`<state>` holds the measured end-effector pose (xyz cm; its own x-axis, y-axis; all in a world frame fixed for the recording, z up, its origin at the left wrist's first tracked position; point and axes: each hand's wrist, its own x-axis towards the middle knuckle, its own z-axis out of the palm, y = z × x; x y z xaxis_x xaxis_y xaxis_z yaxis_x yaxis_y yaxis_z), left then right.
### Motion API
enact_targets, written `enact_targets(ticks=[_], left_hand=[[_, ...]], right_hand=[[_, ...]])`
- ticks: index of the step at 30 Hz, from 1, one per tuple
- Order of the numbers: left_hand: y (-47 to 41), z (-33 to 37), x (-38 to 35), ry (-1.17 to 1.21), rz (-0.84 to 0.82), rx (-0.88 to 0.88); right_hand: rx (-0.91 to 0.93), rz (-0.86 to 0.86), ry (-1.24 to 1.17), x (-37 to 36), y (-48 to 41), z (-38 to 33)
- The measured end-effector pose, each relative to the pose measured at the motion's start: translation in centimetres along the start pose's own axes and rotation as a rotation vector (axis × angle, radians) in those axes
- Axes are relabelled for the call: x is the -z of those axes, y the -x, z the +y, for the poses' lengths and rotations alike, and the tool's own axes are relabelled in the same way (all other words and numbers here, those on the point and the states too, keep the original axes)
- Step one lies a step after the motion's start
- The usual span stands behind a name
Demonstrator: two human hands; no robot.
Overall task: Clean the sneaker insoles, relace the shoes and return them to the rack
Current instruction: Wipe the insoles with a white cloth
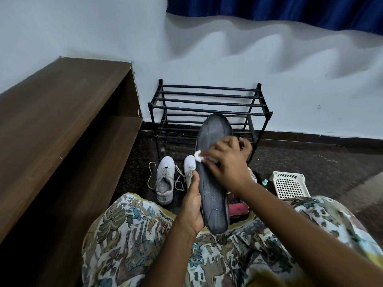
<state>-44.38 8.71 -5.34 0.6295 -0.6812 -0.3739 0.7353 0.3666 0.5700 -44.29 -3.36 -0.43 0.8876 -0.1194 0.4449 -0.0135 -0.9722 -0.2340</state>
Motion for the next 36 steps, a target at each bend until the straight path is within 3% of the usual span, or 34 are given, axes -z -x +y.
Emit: enact_targets(ticks=[7, 18, 25, 30, 36], left_hand=[[-0.6, 0.5, 1.0, 0.111, -0.016, 0.017], [-1.0, -0.3, 0.5, 0.09, -0.003, 0.005], [0.2, -1.7, -0.9, -0.002, -0.018, -0.025], [-0.1, -2.0, -0.7, -0.234, -0.046, -0.126], [-0.1, -1.9, -0.6, -0.25, -0.108, -0.11]], right_hand=[[0.075, -0.209, -0.177, 0.5, 8.6, -1.1], [0.172, -0.076, -0.045, 0.6, 11.6, 0.1], [-0.038, 0.12, 0.044, -0.3, 4.7, 0.9], [-0.352, 0.171, 0.049, 0.5, -1.6, 4.4], [-0.404, 0.215, 0.076, 1.6, -3.6, 6.2]])
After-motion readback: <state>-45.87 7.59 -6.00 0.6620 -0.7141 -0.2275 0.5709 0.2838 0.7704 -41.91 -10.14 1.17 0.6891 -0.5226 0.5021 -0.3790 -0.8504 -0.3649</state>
